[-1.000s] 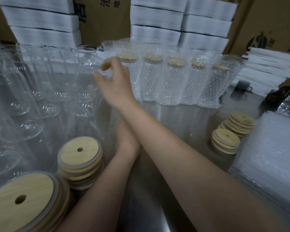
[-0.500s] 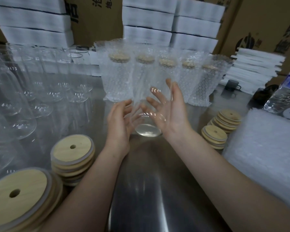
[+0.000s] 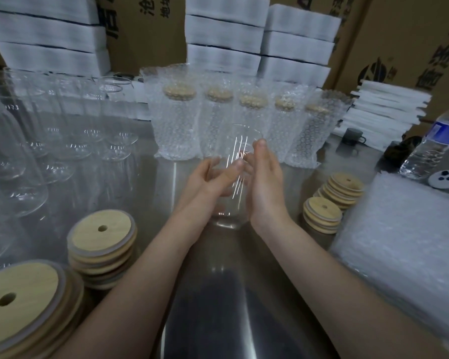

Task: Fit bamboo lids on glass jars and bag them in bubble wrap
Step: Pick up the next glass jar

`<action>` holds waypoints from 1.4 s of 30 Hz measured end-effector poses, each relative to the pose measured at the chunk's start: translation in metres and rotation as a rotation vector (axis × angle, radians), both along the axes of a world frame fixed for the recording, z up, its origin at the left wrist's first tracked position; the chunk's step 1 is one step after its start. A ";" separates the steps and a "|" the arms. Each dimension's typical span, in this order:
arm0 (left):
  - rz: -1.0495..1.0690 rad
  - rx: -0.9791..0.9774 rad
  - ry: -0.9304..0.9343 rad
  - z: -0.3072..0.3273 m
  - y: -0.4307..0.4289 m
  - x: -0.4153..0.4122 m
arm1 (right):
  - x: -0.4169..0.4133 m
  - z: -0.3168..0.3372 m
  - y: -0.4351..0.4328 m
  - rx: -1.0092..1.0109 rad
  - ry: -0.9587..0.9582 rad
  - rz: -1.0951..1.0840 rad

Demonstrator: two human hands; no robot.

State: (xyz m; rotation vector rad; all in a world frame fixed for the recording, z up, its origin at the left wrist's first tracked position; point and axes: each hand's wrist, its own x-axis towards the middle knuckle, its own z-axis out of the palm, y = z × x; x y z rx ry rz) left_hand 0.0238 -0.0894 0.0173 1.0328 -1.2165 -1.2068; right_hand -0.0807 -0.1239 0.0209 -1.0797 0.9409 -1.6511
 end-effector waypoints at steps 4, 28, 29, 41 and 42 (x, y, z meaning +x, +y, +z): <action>0.108 -0.013 -0.016 -0.006 0.001 -0.005 | 0.006 -0.008 0.003 -0.059 0.126 0.033; 0.152 -0.177 0.216 -0.008 -0.005 -0.003 | 0.000 -0.007 0.016 0.201 0.002 0.326; 0.186 -0.199 0.211 -0.008 -0.004 -0.003 | 0.003 -0.008 0.018 0.181 0.070 0.262; 0.229 -0.198 0.107 -0.005 -0.001 -0.007 | 0.009 -0.009 0.018 0.046 0.288 0.111; 0.200 -0.185 0.135 -0.005 -0.002 -0.006 | 0.007 -0.008 0.018 0.058 0.299 0.101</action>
